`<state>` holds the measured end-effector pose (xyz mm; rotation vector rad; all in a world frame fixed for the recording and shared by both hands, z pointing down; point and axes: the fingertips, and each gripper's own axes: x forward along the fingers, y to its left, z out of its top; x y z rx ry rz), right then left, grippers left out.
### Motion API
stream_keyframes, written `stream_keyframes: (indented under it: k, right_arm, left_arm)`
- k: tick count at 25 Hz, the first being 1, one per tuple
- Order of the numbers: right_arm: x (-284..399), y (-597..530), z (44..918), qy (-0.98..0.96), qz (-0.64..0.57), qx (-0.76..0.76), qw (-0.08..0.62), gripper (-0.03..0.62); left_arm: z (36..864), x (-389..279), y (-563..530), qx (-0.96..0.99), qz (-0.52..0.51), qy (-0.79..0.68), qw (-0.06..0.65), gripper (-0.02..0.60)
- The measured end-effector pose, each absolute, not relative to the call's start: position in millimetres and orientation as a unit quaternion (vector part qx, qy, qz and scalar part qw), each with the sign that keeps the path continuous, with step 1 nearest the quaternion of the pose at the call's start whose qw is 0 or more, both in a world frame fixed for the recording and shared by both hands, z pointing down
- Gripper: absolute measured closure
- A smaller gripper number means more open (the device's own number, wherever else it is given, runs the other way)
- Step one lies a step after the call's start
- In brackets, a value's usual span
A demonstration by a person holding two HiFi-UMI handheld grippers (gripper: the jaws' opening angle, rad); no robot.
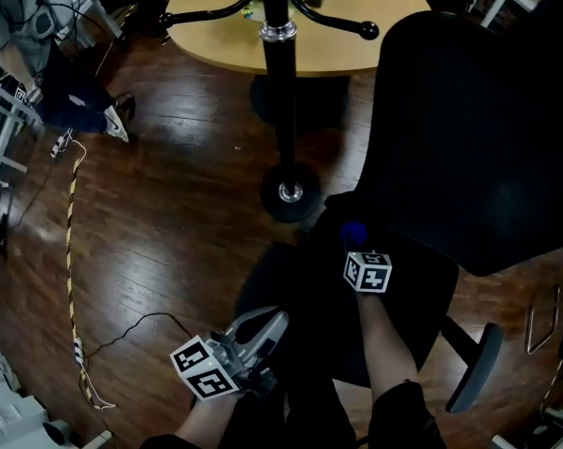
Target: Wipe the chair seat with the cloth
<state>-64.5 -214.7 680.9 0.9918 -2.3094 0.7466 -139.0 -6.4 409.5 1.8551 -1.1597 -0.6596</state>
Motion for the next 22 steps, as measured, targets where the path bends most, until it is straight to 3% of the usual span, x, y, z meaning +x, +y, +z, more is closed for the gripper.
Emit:
stream_keyframes:
  k: [6, 10, 17, 22]
  right_arm:
    - [-82, -220, 702, -0.855, 0.257, 0.360, 0.271, 0.562]
    - [-47, -219, 704, -0.838, 0.263, 0.388, 0.278, 0.562]
    - [115, -217, 715, -0.771, 0.262, 0.482, 0.323, 0.562]
    - [238, -213, 704, -0.709, 0.271, 0.568, 0.319, 0.562]
  left_arm:
    - [422, -146, -11, 0.731, -0.247, -0.473, 0.425, 0.592]
    - [424, -147, -10, 0.728, -0.235, -0.477, 0.432, 0.592]
    - [432, -132, -3, 0.728, -0.210, -0.467, 0.456, 0.592]
    - [436, -134, -3, 0.721, -0.212, -0.466, 0.467, 0.592]
